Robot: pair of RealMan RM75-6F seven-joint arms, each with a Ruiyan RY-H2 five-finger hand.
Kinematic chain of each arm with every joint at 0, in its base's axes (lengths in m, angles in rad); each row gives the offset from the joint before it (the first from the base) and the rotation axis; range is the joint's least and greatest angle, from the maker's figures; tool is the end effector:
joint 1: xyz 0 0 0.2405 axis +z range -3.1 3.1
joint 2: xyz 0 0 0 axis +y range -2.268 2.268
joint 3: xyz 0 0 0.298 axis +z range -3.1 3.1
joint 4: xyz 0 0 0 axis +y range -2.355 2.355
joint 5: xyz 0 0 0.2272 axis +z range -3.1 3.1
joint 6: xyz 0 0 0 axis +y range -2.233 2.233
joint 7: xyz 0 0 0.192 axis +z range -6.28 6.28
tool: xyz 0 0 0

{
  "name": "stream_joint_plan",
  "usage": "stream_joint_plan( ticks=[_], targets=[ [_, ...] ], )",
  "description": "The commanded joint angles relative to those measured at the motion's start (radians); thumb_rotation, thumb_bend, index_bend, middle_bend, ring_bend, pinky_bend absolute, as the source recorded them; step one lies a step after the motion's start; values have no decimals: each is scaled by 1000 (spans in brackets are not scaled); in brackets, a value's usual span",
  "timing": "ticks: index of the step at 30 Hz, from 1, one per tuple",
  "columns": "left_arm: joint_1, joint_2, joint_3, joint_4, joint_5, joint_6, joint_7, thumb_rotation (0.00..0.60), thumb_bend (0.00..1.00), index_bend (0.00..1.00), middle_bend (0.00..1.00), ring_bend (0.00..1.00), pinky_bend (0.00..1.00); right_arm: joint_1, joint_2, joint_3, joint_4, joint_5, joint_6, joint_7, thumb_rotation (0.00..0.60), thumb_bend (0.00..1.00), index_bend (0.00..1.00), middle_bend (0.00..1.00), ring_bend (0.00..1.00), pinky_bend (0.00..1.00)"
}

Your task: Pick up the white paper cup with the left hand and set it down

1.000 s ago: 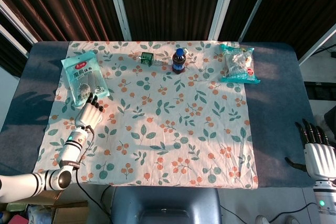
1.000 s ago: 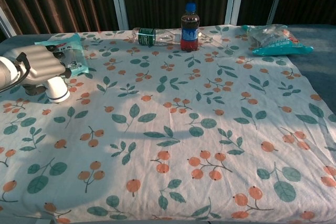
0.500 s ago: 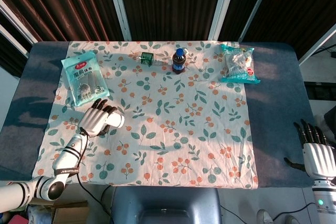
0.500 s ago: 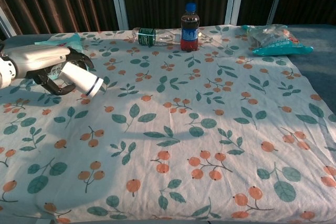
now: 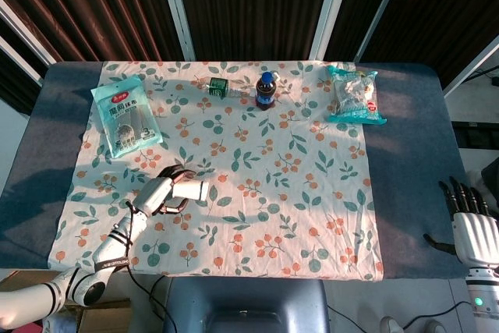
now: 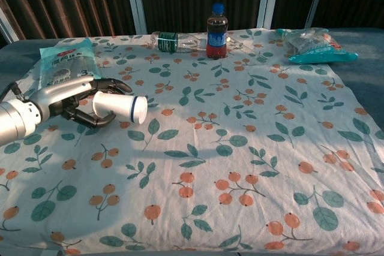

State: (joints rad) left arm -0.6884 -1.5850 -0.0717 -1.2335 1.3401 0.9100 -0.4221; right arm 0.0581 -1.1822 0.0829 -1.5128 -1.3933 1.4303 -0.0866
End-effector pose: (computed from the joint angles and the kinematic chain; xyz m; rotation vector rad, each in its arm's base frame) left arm -0.2324 0.4109 -0.0685 -1.7456 -1.4643 -1.1218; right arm -0.3969 -0.2308 0.1539 1.3192 -0.8934 0.7318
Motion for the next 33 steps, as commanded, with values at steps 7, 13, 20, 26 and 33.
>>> stream_joint_plan(
  ticks=[7,13,20,26,33],
  targets=[
    [-11,6,28,43,42,-63,18,600,434,0,0,0,0,-1,3,1,-2,1,3,1,600,0,0,0,0,0],
    [-3,46,29,8,57,-22,144,600,437,0,0,0,0,0,2,0,2,-2,3,3,600,0,0,0,0,0],
    [-7,215,35,-197,-61,-80,470,600,413,0,0,0,0,3,-2,-1,6,-5,-1,7,600,0,0,0,0,0],
    [-16,251,31,-268,-188,-121,585,600,349,0,0,0,0,6,-11,-5,14,-10,-8,15,600,0,0,0,0,0],
    [-7,223,20,-251,-173,-90,571,600,333,0,0,0,0,3,-1,-2,11,-7,-1,21,600,0,0,0,0,0]
  ],
)
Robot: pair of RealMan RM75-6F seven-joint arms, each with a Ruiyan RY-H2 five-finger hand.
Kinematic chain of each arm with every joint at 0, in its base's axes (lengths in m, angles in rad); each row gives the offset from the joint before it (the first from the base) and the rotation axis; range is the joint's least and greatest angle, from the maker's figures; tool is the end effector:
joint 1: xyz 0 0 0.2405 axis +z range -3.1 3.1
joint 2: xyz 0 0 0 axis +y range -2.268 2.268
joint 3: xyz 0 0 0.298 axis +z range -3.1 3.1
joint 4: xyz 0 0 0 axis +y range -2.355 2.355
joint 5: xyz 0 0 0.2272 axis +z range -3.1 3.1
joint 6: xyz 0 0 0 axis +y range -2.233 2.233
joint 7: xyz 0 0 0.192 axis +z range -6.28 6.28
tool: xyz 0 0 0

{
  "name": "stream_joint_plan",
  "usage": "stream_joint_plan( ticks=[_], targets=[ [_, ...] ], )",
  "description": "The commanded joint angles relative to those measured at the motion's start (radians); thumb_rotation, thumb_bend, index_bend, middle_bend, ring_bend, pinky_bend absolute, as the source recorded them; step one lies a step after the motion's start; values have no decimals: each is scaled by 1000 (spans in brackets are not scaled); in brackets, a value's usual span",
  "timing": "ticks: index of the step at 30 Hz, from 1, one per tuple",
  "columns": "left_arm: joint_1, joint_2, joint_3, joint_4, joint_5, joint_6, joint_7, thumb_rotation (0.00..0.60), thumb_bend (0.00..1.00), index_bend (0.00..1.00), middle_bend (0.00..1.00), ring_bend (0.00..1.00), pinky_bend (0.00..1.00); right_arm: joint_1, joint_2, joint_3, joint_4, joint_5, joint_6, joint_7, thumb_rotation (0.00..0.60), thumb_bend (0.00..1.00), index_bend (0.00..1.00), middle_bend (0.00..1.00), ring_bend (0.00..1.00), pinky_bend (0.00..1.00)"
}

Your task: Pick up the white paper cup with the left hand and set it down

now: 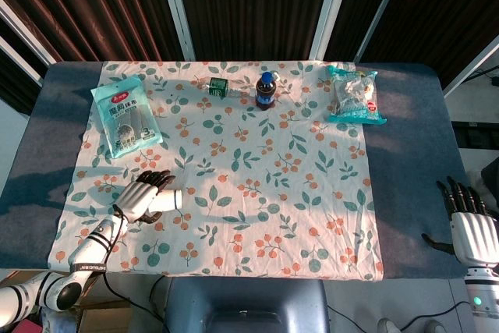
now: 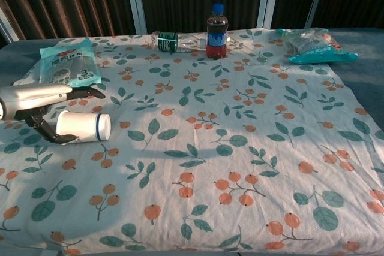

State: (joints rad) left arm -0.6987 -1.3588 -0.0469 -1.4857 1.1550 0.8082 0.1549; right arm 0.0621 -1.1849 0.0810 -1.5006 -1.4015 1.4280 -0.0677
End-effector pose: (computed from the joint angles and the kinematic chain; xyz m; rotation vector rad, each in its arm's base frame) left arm -0.2515 0.3986 -0.0183 -1.9482 -1.0861 -0.6902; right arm -0.3973 -0.2322 0.1531 1.3254 -0.8967 0.7436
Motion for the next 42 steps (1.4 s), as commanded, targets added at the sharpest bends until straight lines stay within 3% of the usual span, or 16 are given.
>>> stream_joint_plan(
  ticks=[1,7,13,17,18,22,24,27,30,34,42],
  targets=[
    [5,-2,-5,-1,24,22,-7,600,333,0,0,0,0,-2,3,0,-1,2,1,3,600,0,0,0,0,0],
    [-6,25,13,-71,38,42,118,600,335,0,0,0,0,2,0,-3,-2,5,-12,-2,600,0,0,0,0,0],
    [-56,3,2,-117,-95,7,278,600,335,6,0,0,0,6,-3,-5,-6,3,-17,-5,600,0,0,0,0,0],
    [-83,-33,-8,-114,-166,12,335,600,343,68,18,0,0,6,-1,-2,-2,13,-22,0,600,0,0,0,0,0],
    [-88,-45,-10,-108,-183,17,349,600,352,90,33,0,0,6,-2,-2,0,14,-23,2,600,0,0,0,0,0],
    [-114,-82,-12,-80,-270,27,413,600,419,470,121,0,0,4,-2,-2,4,14,-23,10,600,0,0,0,0,0],
    [-126,-94,-7,-70,-314,36,450,600,440,486,164,0,0,2,-2,-3,9,16,-22,18,600,0,0,0,0,0],
    [-135,-103,1,-66,-355,57,486,600,479,429,248,4,0,0,-3,-1,18,21,-22,27,600,0,0,0,0,0],
    [-137,-103,9,-71,-369,83,511,600,505,520,334,47,0,-2,-3,-1,24,24,-23,34,600,0,0,0,0,0],
    [-136,-86,3,-93,-365,99,500,600,509,420,348,68,0,-1,-4,-1,25,22,-25,35,600,0,0,0,0,0],
    [-80,-64,-23,-128,-159,170,310,600,513,396,373,103,0,8,-3,0,17,22,-35,22,600,0,0,0,0,0]
  ],
)
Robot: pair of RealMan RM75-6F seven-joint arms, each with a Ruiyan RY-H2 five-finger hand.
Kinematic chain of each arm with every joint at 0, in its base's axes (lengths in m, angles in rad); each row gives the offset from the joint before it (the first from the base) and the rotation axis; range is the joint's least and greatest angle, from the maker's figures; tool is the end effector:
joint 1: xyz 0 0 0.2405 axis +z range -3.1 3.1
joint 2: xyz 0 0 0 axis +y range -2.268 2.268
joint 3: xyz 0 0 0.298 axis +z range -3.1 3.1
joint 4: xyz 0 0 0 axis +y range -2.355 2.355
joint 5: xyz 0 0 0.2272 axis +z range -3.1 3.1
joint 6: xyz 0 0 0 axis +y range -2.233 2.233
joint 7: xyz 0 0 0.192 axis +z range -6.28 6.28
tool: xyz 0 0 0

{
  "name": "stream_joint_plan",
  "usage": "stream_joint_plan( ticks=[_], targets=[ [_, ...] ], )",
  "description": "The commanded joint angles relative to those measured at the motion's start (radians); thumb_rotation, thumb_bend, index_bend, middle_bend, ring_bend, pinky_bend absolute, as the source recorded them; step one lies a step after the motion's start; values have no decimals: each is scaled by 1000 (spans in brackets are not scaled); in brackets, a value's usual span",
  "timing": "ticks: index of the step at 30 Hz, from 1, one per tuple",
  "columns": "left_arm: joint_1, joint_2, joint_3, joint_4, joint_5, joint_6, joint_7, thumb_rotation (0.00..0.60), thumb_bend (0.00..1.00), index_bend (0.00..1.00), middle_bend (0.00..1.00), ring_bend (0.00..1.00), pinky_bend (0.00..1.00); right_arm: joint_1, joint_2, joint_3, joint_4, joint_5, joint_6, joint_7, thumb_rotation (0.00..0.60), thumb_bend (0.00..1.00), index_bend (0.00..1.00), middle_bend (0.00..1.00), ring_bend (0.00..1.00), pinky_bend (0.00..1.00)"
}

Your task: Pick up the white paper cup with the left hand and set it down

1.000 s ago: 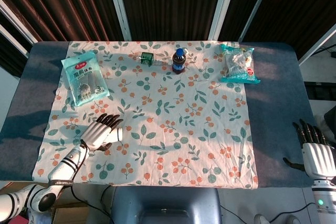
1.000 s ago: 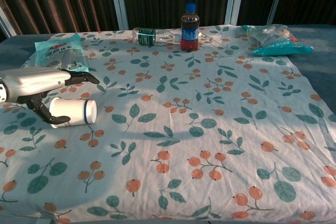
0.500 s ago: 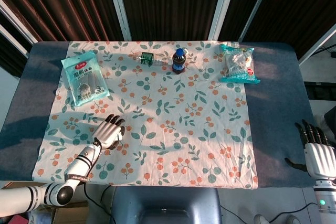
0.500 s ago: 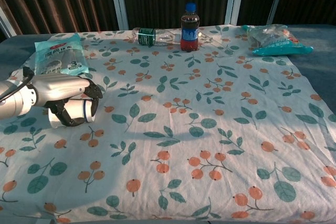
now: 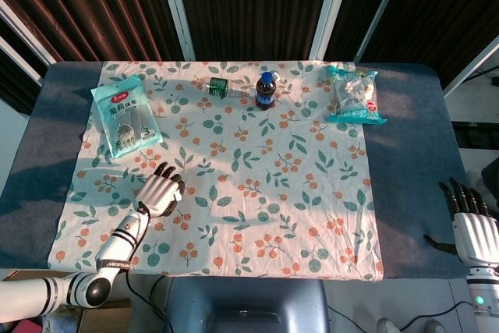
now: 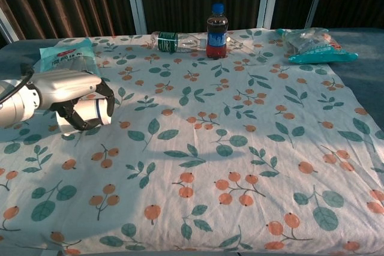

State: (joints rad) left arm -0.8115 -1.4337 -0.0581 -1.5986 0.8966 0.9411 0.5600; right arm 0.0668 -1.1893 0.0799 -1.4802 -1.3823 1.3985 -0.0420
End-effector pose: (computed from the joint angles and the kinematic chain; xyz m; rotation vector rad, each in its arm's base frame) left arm -0.1921 0.4071 -0.0389 -1.9639 -0.8803 -0.6369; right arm -0.4059 -0.2333 0.1504 1.3191 -0.9316 0.7289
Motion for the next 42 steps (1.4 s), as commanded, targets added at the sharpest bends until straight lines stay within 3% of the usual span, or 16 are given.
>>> stream_joint_plan(
  ticks=[1,5,10,14,20,27,33,37,40,42],
  targets=[
    [42,12,-16,-15,132,51,-126,600,510,384,369,108,2,4,3,2,-7,3,-6,-6,600,0,0,0,0,0],
    [81,0,-26,4,282,130,-265,600,509,417,409,152,47,6,5,3,-9,7,-10,-8,600,0,0,0,0,0],
    [136,-66,-76,72,425,245,-618,600,508,429,415,161,67,9,5,2,-14,6,-14,-11,600,0,0,0,0,0],
    [180,-186,-101,229,471,346,-831,600,507,430,415,164,76,8,7,-1,-16,6,-17,-8,600,0,0,0,0,0],
    [224,-364,-118,492,486,428,-1044,600,505,425,409,171,76,8,9,-3,-16,9,-23,-5,600,0,0,0,0,0],
    [237,-508,-106,759,520,459,-1158,600,501,413,400,175,79,11,10,-7,-22,9,-29,-13,600,0,0,0,0,0],
    [241,-553,-102,841,527,462,-1197,600,495,368,349,159,77,12,11,-7,-24,11,-32,-16,600,0,0,0,0,0],
    [246,-609,-87,952,537,439,-1248,600,490,331,311,144,74,12,15,-8,-30,16,-36,-22,600,0,0,0,0,0],
    [247,-629,-76,1012,546,420,-1281,600,486,257,245,134,69,12,15,-10,-32,21,-42,-27,600,0,0,0,0,0],
    [248,-632,-68,1031,553,408,-1298,600,481,143,134,118,58,13,15,-11,-32,22,-44,-28,600,0,0,0,0,0]
  ],
)
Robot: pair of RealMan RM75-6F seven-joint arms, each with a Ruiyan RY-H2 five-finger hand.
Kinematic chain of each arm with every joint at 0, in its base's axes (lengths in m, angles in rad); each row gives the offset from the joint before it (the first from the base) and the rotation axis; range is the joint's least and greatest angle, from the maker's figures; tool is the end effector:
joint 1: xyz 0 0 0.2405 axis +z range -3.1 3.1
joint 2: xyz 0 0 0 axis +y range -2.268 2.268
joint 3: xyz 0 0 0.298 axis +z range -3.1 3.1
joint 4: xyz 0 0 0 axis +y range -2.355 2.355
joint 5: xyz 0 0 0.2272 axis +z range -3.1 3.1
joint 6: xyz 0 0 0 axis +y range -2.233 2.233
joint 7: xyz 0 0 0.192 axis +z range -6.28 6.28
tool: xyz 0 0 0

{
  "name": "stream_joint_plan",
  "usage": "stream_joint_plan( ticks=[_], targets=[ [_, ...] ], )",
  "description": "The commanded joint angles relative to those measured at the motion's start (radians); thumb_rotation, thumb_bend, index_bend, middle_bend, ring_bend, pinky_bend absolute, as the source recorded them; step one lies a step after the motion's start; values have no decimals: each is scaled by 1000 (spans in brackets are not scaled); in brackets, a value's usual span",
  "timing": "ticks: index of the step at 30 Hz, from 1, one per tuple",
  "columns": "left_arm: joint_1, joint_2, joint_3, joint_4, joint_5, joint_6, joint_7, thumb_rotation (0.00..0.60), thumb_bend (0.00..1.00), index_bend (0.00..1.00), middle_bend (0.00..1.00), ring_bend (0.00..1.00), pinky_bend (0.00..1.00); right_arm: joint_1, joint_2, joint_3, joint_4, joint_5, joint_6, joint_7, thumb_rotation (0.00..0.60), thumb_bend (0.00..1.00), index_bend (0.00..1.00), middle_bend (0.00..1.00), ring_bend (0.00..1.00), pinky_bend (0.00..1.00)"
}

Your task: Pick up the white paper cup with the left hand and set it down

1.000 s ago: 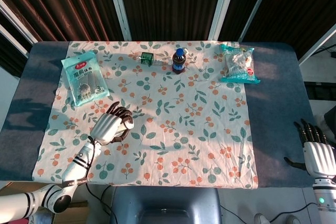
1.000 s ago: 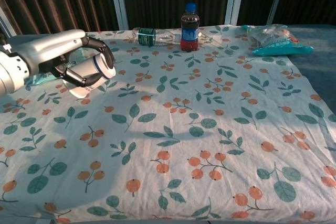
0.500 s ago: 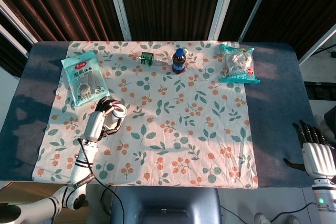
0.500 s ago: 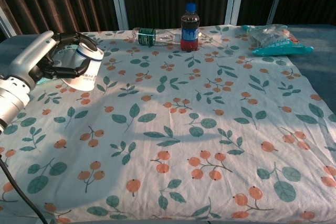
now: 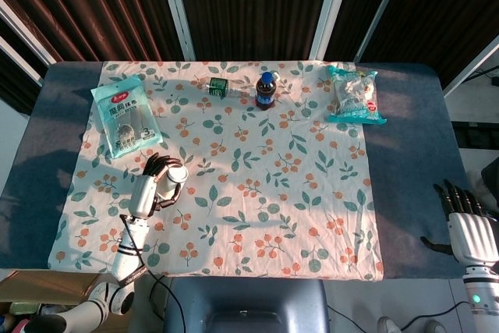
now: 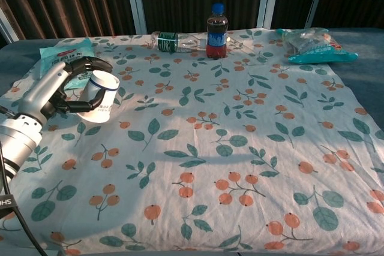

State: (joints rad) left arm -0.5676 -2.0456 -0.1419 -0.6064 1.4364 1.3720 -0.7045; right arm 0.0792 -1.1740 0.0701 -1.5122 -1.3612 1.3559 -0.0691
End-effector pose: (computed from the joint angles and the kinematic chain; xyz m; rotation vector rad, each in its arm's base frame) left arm -0.2489 0.3995 -0.0932 -1.3177 -1.2588 -1.6007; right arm -0.4053 -0.2344 0.1445 1.3444 -0.9655 0.6901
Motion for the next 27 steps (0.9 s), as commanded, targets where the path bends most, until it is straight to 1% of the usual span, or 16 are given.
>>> stream_joint_plan(
  ticks=[1,2,4,10,13,16,18,19,22,23,24,26,27],
  targets=[
    [4,-20,19,43,17,-26,-40,600,477,77,70,106,51,1,0,-1,-2,1,-3,-3,600,0,0,0,0,0],
    [5,-20,20,47,19,-27,-45,600,474,29,25,93,46,2,0,-1,-2,3,-4,-4,600,0,0,0,0,0],
    [6,-19,22,52,23,-26,-51,600,471,0,0,75,43,3,1,1,-4,5,-5,-6,600,0,0,0,0,0],
    [10,1,25,33,44,7,-49,600,471,0,0,23,39,4,3,3,-6,5,-4,-4,600,0,0,0,0,0],
    [13,35,24,0,62,54,-24,600,471,0,0,3,34,4,5,4,-5,4,-2,0,600,0,0,0,0,0],
    [19,110,22,-78,79,99,36,600,468,0,0,0,22,3,9,7,-5,4,3,4,600,0,0,0,0,0],
    [30,208,31,-188,89,100,130,600,467,0,0,0,9,1,15,8,-4,2,11,8,600,0,0,0,0,0],
    [35,270,41,-254,92,84,189,600,467,0,0,0,3,0,17,9,-4,0,15,8,600,0,0,0,0,0],
    [51,556,93,-574,70,-46,444,600,433,0,0,0,0,-5,21,13,1,0,30,6,600,0,0,0,0,0],
    [57,679,109,-715,40,-102,554,600,410,0,0,0,0,-7,22,14,2,-1,34,7,600,0,0,0,0,0],
    [62,766,121,-811,9,-143,632,600,396,0,0,0,0,-8,23,14,3,-2,37,7,600,0,0,0,0,0],
    [83,915,136,-976,-69,-183,777,600,379,0,0,0,0,-10,24,14,5,-4,44,6,600,0,0,0,0,0],
    [98,954,141,-1017,-98,-178,829,600,377,0,0,0,0,-12,24,14,7,-6,47,4,600,0,0,0,0,0]
  ],
)
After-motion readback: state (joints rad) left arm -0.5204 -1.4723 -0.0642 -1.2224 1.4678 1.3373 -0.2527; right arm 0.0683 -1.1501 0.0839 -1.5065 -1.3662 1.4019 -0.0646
